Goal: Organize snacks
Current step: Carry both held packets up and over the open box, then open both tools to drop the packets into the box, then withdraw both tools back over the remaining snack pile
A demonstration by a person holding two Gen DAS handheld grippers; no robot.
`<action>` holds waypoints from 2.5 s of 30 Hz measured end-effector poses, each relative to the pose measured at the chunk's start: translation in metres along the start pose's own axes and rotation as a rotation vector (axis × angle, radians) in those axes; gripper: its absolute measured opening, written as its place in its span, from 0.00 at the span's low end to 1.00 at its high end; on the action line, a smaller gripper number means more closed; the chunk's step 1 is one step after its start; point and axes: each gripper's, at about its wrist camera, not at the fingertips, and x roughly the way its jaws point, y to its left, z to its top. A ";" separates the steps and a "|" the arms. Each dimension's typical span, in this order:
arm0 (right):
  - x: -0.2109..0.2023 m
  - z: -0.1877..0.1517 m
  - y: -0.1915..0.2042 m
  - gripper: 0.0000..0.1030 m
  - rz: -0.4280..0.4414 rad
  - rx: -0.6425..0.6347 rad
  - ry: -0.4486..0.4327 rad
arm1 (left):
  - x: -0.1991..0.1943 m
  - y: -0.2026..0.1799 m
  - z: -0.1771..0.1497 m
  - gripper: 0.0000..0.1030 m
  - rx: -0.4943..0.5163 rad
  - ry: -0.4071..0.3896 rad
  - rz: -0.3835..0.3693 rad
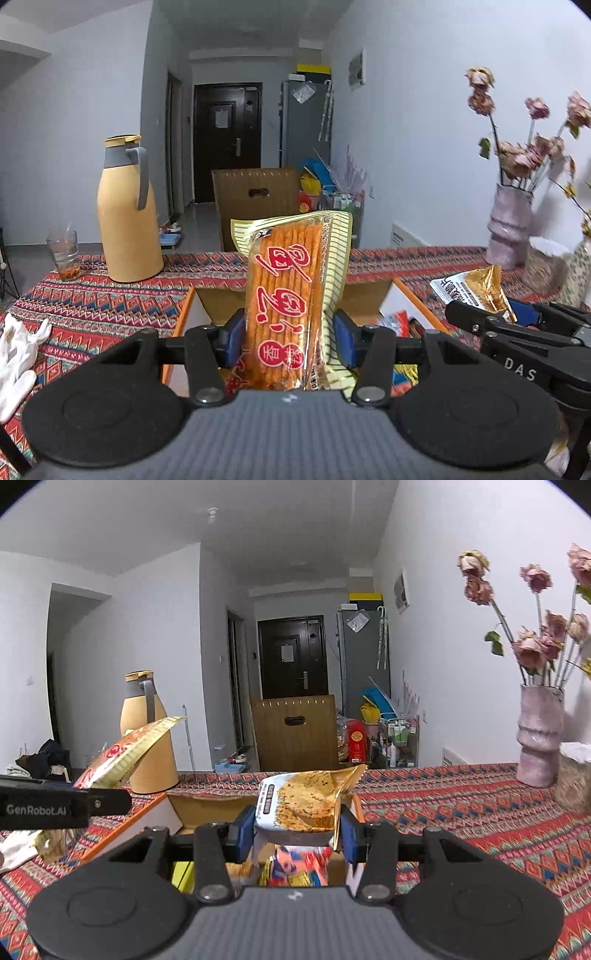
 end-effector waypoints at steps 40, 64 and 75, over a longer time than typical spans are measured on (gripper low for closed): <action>0.088 -0.027 -0.008 1.00 -0.065 0.068 0.117 | 0.082 0.047 -0.024 1.00 -0.137 0.066 0.097; 0.059 -0.003 -0.006 1.00 -0.082 0.074 0.107 | 0.055 0.037 -0.006 1.00 -0.142 0.031 0.102; 0.012 -0.010 0.002 1.00 -0.077 0.056 0.119 | 0.015 0.037 -0.019 1.00 -0.140 0.058 0.071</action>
